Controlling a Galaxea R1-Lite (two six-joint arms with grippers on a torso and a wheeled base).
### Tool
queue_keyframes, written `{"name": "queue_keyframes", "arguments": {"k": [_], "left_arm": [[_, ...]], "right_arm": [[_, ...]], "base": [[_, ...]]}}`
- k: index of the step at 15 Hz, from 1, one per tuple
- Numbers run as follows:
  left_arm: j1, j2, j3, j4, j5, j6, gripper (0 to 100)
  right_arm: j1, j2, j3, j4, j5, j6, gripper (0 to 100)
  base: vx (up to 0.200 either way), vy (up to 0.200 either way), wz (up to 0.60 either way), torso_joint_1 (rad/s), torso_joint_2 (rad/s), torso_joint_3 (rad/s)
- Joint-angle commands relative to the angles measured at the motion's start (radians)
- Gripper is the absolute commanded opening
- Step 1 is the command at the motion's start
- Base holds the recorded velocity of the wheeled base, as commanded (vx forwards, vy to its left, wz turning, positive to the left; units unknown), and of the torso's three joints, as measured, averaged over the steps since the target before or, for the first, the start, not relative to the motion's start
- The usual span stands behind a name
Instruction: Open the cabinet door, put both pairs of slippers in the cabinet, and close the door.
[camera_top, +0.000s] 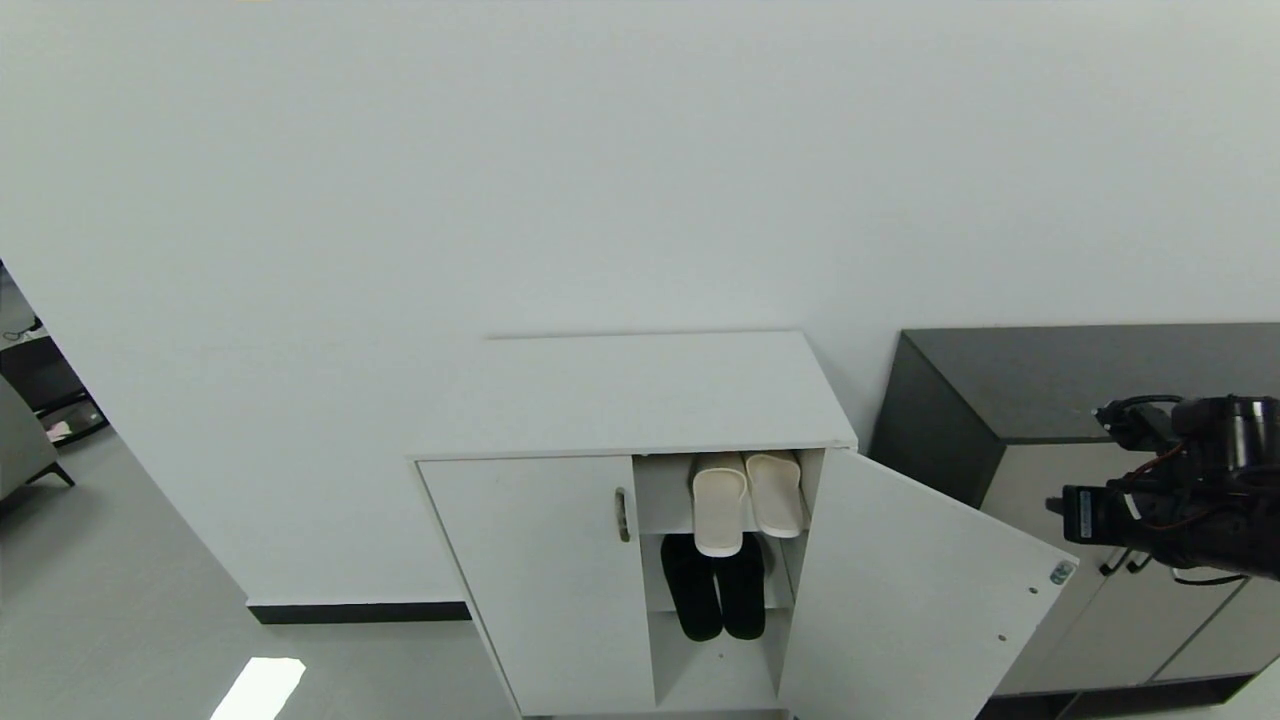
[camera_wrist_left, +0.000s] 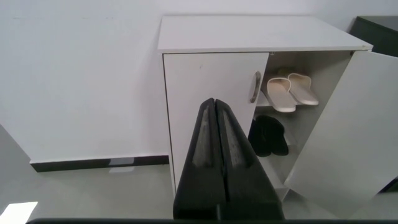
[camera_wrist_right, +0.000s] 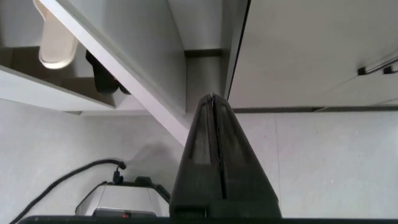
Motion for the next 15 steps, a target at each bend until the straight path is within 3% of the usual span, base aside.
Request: {"name": "queue_keyframes", "arguments": {"k": [1, 15], "left_arm": [[0.0, 0.001, 0.0, 0.001, 0.0, -0.001, 0], [0.0, 0.001, 0.0, 0.0, 0.002, -0.002, 0]], "right_arm": [[0.002, 0.044, 0.002, -0.018, 0.0, 0.0, 0], [-0.003, 0.131, -0.041, -0.063, -0.043, -0.002, 0]], "base": [[0.0, 0.0, 0.0, 0.0, 0.0, 0.0], [0.0, 0.0, 0.0, 0.0, 0.0, 0.0]]}}
